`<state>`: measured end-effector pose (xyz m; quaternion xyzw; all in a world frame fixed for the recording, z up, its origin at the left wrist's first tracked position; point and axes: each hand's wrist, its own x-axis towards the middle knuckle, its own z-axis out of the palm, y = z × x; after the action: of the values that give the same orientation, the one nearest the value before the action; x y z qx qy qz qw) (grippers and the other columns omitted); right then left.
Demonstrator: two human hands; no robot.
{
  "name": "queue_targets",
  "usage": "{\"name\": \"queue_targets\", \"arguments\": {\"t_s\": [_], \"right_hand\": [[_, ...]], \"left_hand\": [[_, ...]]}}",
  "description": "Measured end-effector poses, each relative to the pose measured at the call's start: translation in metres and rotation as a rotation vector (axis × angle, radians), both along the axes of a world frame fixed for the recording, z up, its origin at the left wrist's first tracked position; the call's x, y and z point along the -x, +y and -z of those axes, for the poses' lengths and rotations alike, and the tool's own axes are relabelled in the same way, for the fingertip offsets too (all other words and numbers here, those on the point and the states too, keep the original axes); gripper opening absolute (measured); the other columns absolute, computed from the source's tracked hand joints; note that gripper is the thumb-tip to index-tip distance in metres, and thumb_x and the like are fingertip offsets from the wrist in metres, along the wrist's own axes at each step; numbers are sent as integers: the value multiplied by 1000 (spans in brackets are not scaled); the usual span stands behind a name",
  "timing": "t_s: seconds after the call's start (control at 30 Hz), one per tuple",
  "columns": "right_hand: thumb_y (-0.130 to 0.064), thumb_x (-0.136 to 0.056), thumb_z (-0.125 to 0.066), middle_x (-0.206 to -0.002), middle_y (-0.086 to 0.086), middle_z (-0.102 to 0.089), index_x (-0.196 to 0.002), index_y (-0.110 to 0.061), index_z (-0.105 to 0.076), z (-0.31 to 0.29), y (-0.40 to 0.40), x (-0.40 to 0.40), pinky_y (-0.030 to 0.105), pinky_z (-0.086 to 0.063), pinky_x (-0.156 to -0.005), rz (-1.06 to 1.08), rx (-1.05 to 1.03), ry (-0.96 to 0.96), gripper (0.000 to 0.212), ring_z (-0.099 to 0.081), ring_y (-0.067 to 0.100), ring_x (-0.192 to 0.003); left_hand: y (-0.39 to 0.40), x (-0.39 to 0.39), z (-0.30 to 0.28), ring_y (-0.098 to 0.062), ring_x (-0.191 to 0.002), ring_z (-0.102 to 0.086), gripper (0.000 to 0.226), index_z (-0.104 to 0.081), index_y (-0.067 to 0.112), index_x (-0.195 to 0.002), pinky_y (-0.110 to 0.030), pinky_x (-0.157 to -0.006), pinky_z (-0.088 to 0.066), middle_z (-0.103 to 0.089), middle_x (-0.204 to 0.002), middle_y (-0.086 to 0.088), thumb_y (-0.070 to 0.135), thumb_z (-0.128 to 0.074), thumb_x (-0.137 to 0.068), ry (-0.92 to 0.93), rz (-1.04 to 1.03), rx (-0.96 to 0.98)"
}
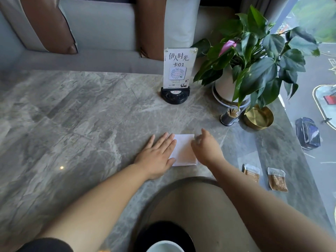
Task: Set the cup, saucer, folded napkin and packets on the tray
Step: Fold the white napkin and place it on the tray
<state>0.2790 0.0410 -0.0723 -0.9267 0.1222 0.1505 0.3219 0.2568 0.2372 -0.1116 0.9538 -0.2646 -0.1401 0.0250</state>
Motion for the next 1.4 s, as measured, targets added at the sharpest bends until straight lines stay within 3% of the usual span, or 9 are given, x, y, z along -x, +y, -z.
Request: {"name": "queue_targets", "arguments": {"t_s": [0.13,0.27,0.4,0.57,0.67,0.73,1.03,1.17,1.4], "right_hand": [[-19,-83,-57,-76,2,-59,-91,-12,-50,-10,10,-11,31,-50,-59,129,-178,216,13,-58,19,-67],[-27,-83,-66,-90,13,-68,-103,-6,-62,-19,9,-19,30,-47,-55,205,-382,393,29,-62,25,-70],[-18,-88,-62,-103,16,-69,-111,-4,-62,-21,6,-9,46,-55,-85,151,-536,291,27,-67,32,-92],[-17,-92,-59,-107,19,-69,-110,-9,-62,-47,-12,19,57,-53,-86,69,-747,97,20,-67,34,-97],[-15,-93,-58,-104,19,-70,-110,-9,-64,-73,-27,44,47,-54,-77,20,-869,50,19,-67,29,-90],[-15,-93,-58,-101,15,-70,-112,-8,-64,-91,-38,64,35,-54,-70,1,-915,46,21,-65,25,-86],[-15,-87,-63,-110,22,-68,-110,0,-65,-111,-98,177,48,-52,-87,167,-988,60,28,-65,34,-98],[-6,-92,-57,-110,23,-69,-108,0,-67,-100,-126,223,47,-53,-87,184,-970,136,20,-66,36,-99],[-10,-80,-67,-71,9,-68,-73,-6,-68,-53,-154,286,54,-55,-71,207,-586,196,9,-63,23,-66]], "left_hand": [[-2,0,1,-13,-142,23,69,5,17,-150,-47,-115,13,19,-156,3,53,-5,-92,5,-4,-18],[0,3,1,-12,-140,26,68,7,18,-149,-47,-116,13,18,-158,2,54,-7,-93,11,-27,22],[0,6,-3,-12,-142,21,70,9,21,-149,-43,-118,7,18,-157,4,52,-23,-95,40,-101,132],[-5,13,-38,2,-137,-6,79,-3,21,-151,-21,-111,-7,-4,-149,17,39,-53,-92,335,-531,822],[-16,17,-72,-8,-120,-48,45,-44,22,-133,-33,-104,-37,-49,-135,5,35,-56,-91,621,-630,1214],[-25,27,-93,-15,-98,-63,30,-59,21,-110,-39,-88,-51,-64,-108,-6,37,-59,-84,715,-630,1298],[-84,119,-128,-25,-98,-67,23,-67,21,-97,-52,-92,-50,-73,-101,-7,35,-59,-82,589,-534,1144],[-112,168,-124,-20,-93,-67,17,-67,20,-100,-44,-86,-52,-73,-101,-5,28,-58,-89,532,-543,1047],[-143,255,-94,-15,-96,-66,19,-65,23,-103,-46,-90,-51,-72,-101,6,32,-57,-89,540,-730,870]]}}
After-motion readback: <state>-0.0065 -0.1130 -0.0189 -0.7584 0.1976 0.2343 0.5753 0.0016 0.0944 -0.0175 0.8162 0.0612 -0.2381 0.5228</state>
